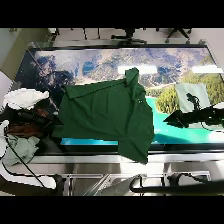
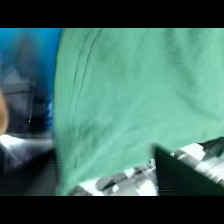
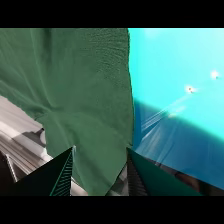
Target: Fold the shirts.
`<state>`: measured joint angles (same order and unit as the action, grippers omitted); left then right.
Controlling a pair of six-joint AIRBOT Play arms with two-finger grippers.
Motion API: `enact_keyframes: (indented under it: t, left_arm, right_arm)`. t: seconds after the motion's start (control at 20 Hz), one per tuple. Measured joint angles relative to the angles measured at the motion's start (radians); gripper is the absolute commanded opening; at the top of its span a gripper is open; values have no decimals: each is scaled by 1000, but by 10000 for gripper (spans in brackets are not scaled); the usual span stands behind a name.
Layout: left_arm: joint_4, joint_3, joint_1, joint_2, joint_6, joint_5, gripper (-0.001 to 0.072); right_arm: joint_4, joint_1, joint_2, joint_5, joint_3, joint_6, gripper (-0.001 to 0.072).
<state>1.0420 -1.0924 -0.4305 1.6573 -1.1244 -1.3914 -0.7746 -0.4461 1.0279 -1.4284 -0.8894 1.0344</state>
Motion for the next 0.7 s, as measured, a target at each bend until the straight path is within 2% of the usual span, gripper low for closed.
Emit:
enact_keyframes:
  t: [0.05, 0.35, 0.7]
  left_arm:
    - [18, 2, 13, 1, 2, 17, 11]
    - [7, 0, 39, -35, 38, -10, 13]
    - [5, 2, 40, -43, 49, -21, 13]
  right_arm:
    - [-1, 0, 0, 0, 0, -3, 366]
    - [-18, 0, 18, 21, 9, -8, 367]
    - [-32, 76, 142, 142, 79, -41, 366]
